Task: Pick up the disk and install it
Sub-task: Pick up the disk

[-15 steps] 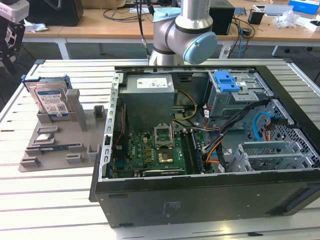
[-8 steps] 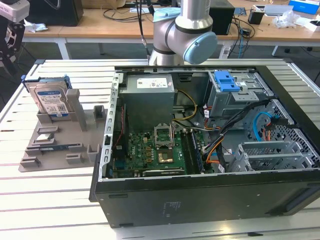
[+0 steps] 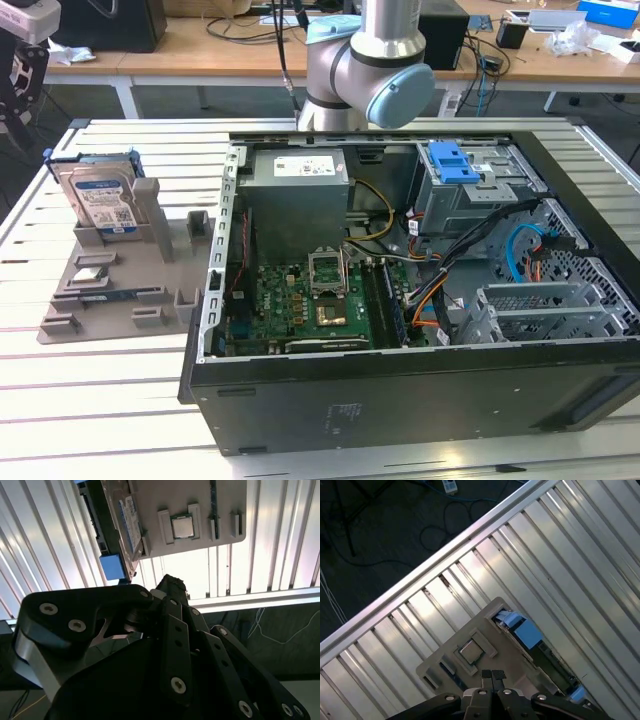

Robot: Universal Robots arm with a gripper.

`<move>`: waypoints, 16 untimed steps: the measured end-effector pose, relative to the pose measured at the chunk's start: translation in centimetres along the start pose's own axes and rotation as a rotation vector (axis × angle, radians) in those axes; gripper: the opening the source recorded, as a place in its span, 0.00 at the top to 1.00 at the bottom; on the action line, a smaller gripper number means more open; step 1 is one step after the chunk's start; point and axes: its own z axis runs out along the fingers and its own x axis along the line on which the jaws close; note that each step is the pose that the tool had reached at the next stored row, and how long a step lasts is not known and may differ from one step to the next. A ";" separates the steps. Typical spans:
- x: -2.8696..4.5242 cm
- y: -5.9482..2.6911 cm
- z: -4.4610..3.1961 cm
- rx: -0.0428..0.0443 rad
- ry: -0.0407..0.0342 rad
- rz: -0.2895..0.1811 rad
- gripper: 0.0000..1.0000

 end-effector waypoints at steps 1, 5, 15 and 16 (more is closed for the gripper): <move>0.00 0.00 0.00 -0.0002 0.0004 -0.011 0.89; 0.00 0.00 0.00 -0.0007 0.0012 -0.037 0.89; 0.00 0.00 0.00 -0.0022 0.0032 -0.106 0.89; 0.00 0.00 0.00 -0.0023 0.0033 -0.110 0.89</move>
